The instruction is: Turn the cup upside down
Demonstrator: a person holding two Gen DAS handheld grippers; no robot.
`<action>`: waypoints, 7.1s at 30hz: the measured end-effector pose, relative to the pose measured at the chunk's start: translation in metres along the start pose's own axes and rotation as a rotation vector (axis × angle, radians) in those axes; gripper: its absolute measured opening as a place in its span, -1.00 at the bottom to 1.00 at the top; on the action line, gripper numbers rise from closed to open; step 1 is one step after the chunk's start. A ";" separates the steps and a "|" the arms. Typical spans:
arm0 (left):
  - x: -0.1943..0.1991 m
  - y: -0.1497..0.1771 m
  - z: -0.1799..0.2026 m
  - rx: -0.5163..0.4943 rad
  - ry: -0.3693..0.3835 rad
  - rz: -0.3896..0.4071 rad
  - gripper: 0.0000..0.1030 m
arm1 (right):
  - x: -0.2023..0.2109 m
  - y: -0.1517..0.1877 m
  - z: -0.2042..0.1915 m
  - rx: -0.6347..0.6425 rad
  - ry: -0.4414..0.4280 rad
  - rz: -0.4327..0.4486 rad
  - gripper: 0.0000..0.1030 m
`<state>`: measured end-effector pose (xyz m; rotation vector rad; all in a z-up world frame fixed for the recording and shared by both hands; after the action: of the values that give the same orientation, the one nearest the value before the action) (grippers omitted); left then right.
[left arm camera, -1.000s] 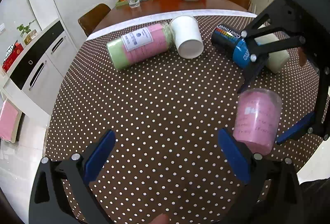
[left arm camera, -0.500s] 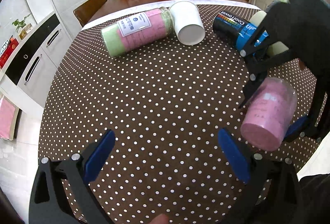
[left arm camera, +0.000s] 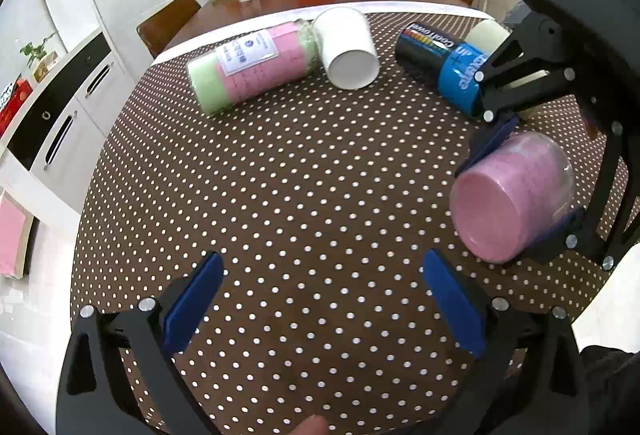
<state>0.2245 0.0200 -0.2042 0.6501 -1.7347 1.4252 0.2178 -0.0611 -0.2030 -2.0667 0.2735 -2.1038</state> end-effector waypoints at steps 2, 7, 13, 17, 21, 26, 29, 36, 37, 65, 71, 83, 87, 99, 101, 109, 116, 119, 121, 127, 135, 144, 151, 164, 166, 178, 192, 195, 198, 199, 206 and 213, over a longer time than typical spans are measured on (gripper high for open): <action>0.004 -0.001 0.003 -0.008 0.005 0.011 0.90 | 0.008 0.002 0.006 -0.071 -0.001 0.040 0.22; 0.016 -0.007 0.013 -0.030 0.015 0.053 0.90 | 0.034 0.013 0.022 -0.287 -0.003 0.176 0.22; 0.029 -0.020 0.019 -0.029 0.035 0.100 0.90 | 0.065 0.035 0.027 -0.592 0.032 0.387 0.22; 0.036 -0.026 0.024 -0.034 0.041 0.129 0.90 | 0.089 0.056 0.031 -0.806 0.111 0.581 0.22; 0.040 -0.028 0.028 -0.037 0.038 0.147 0.90 | 0.099 0.077 0.020 -1.006 0.206 0.758 0.22; 0.041 -0.026 0.031 -0.038 0.038 0.159 0.90 | 0.097 0.092 -0.003 -1.197 0.386 0.897 0.23; 0.039 -0.022 0.033 -0.037 0.041 0.163 0.90 | 0.091 0.099 -0.014 -1.255 0.478 0.920 0.23; 0.034 -0.009 0.029 -0.024 0.028 0.182 0.90 | 0.062 0.095 -0.033 -1.315 0.679 0.916 0.24; 0.033 -0.007 0.029 -0.023 0.025 0.184 0.90 | 0.060 0.095 -0.035 -1.313 0.701 0.913 0.24; 0.044 0.038 0.022 0.031 0.026 0.243 0.90 | 0.032 0.078 -0.067 -1.275 0.812 0.876 0.56; 0.052 0.044 0.018 0.039 0.016 0.257 0.90 | 0.053 0.070 -0.057 -1.221 0.804 0.802 0.66; 0.044 0.034 0.006 0.051 0.003 0.253 0.90 | 0.048 0.045 0.001 -1.118 0.607 0.481 0.67; 0.041 0.029 0.005 0.048 0.008 0.251 0.90 | 0.039 0.032 0.031 -1.063 0.489 0.335 0.66; 0.029 0.015 0.004 0.049 0.004 0.235 0.90 | 0.005 0.027 0.063 -1.018 0.337 0.143 0.19; 0.026 0.014 0.004 0.051 0.001 0.229 0.90 | 0.006 0.028 0.061 -1.021 0.326 0.164 0.19; 0.016 0.004 0.004 0.062 0.001 0.220 0.90 | 0.032 0.042 0.038 -1.061 0.379 0.355 0.18; 0.016 -0.002 0.004 0.073 0.002 0.233 0.90 | 0.062 0.066 -0.013 -1.138 0.664 0.742 0.18; 0.014 0.000 0.005 0.077 0.002 0.232 0.90 | 0.051 0.075 -0.034 -1.165 0.833 0.813 0.18; 0.012 0.002 0.005 0.080 0.004 0.227 0.90 | 0.059 0.078 -0.039 -1.172 0.907 0.845 0.19; 0.011 0.006 0.006 0.082 0.012 0.226 0.90 | 0.053 0.079 -0.044 -1.238 0.949 0.778 0.18; 0.015 0.010 0.011 0.074 0.022 0.234 0.90 | 0.034 0.076 -0.071 -1.205 1.031 0.747 0.18; 0.022 0.016 0.009 0.084 0.025 0.241 0.90 | 0.035 0.077 -0.097 -1.151 1.070 0.790 0.25; 0.036 0.021 0.018 0.077 0.029 0.272 0.90 | 0.037 0.083 -0.104 -1.183 0.989 0.819 0.88; 0.085 0.031 0.018 0.142 0.030 0.386 0.90 | 0.075 0.087 -0.119 -1.208 0.931 0.881 0.88; 0.095 0.033 0.017 0.156 0.023 0.413 0.90 | 0.086 0.087 -0.123 -1.209 0.937 0.890 0.88; 0.151 0.043 0.029 0.163 -0.031 0.558 0.90 | 0.144 0.081 -0.147 -1.196 0.977 0.874 0.88; 0.209 0.057 0.027 0.207 -0.093 0.682 0.90 | 0.185 0.071 -0.178 -1.174 1.057 0.856 0.88; 0.217 0.060 0.029 0.205 -0.101 0.699 0.90 | 0.187 0.071 -0.181 -1.176 1.064 0.852 0.88; 0.221 0.061 0.030 0.207 -0.098 0.705 0.90 | 0.188 0.071 -0.184 -1.182 1.064 0.850 0.88; 0.222 0.062 0.030 0.208 -0.097 0.706 0.90 | 0.188 0.071 -0.184 -1.184 1.064 0.849 0.88; 0.227 0.064 0.033 0.203 -0.099 0.712 0.90 | 0.186 0.073 -0.188 -1.207 1.063 0.848 0.88; 0.231 0.066 0.034 0.202 -0.120 0.725 0.90 | 0.184 0.076 -0.190 -1.219 1.059 0.846 0.88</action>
<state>0.0346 0.0240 -0.0540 0.1998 -2.0462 2.1044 0.0249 -0.1806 -0.0482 -0.3836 2.4313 -2.2453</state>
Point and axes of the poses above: each gripper's, at about its wrist camera, not at the fingertips, and x roughly against the way its jaws point, z to its right, y to its underside, the point moved 6 cm from there along -x, roughly the way its jaws point, and after that the axes turned 5 degrees about x, right-handed, at the moved point
